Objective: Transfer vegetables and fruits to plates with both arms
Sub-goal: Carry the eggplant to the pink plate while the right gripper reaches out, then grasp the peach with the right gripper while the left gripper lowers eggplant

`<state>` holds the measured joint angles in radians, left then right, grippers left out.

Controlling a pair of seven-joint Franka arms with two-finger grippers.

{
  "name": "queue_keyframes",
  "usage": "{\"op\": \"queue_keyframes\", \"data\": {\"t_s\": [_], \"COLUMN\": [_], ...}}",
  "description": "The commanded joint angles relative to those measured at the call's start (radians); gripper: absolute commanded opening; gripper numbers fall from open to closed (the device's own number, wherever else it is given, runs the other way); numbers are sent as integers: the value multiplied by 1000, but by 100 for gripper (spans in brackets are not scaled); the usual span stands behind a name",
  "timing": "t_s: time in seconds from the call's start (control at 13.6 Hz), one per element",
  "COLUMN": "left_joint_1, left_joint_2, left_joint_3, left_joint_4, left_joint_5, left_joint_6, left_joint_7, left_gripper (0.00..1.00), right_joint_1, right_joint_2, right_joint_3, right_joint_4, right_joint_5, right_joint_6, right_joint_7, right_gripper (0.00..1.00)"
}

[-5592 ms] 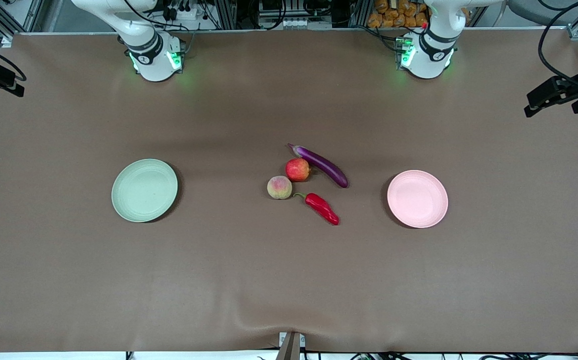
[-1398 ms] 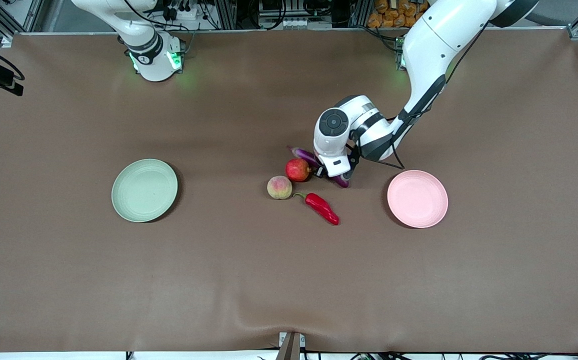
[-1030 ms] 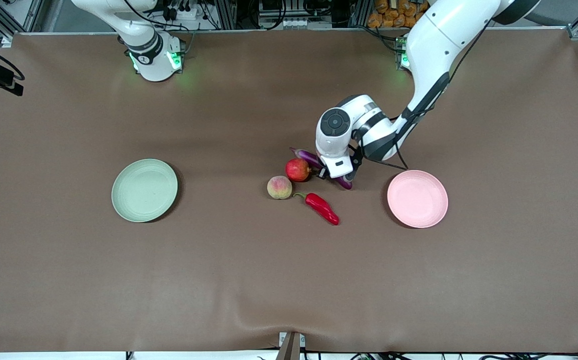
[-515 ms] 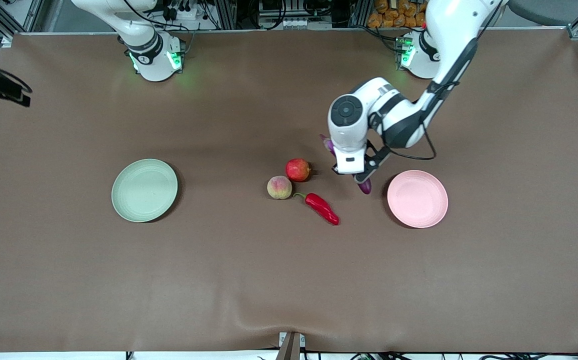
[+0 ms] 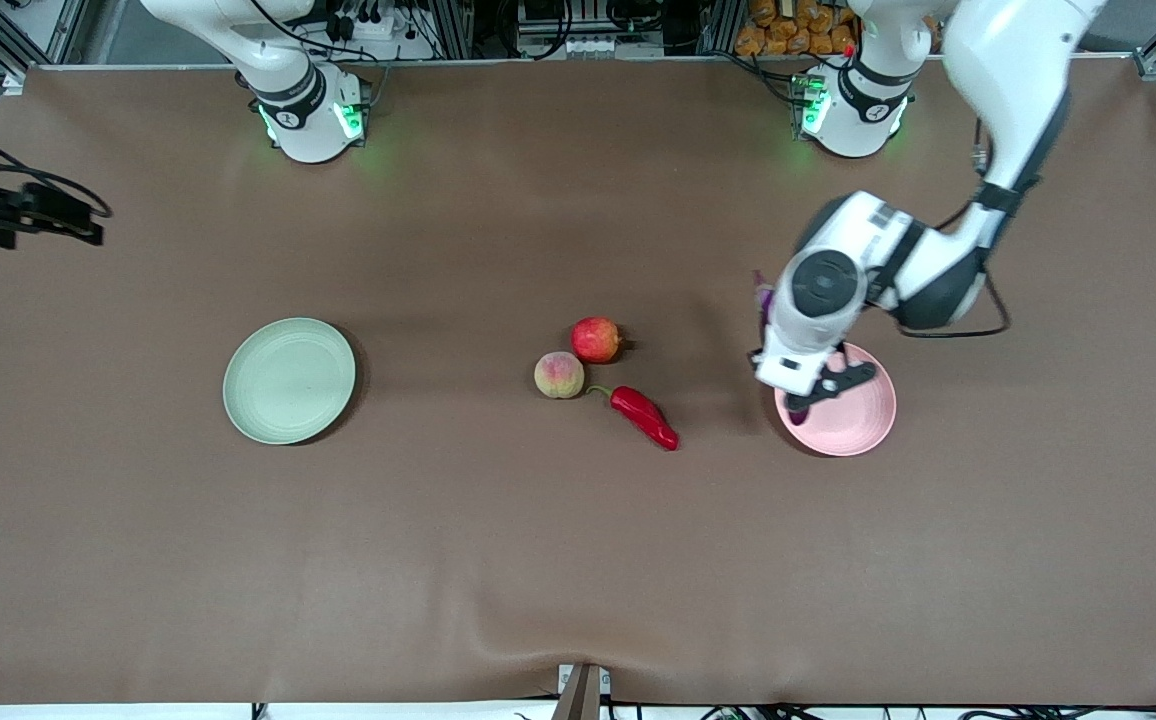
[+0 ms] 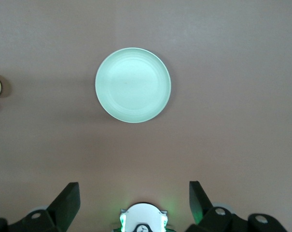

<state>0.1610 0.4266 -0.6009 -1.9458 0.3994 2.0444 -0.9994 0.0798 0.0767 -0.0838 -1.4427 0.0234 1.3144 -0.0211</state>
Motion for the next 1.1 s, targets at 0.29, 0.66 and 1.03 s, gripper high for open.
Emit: {"op": "queue_keyframes", "data": {"t_s": [0.29,0.66,1.03], "left_joint_1": [149,199,203], "left_joint_2": [15,72,109], "left_joint_3": [-25,-22,-16], "left_joint_4": [-22,-10,-1], "left_joint_5": [1,15,19], "left_joint_6": [-43,-27,-16], "left_joint_7": [137,263,263], "left_gripper": [0,0,0], "right_joint_1": [179,420,520], "right_joint_2": [202,403,547], "right_joint_3": [-5,-4,-1], "right_joint_4": [19,22,22], "right_joint_5": [206,245,377], "right_joint_6": [181,457,676], "right_joint_7": [445,924,1162], "right_gripper": [100,100,100]}}
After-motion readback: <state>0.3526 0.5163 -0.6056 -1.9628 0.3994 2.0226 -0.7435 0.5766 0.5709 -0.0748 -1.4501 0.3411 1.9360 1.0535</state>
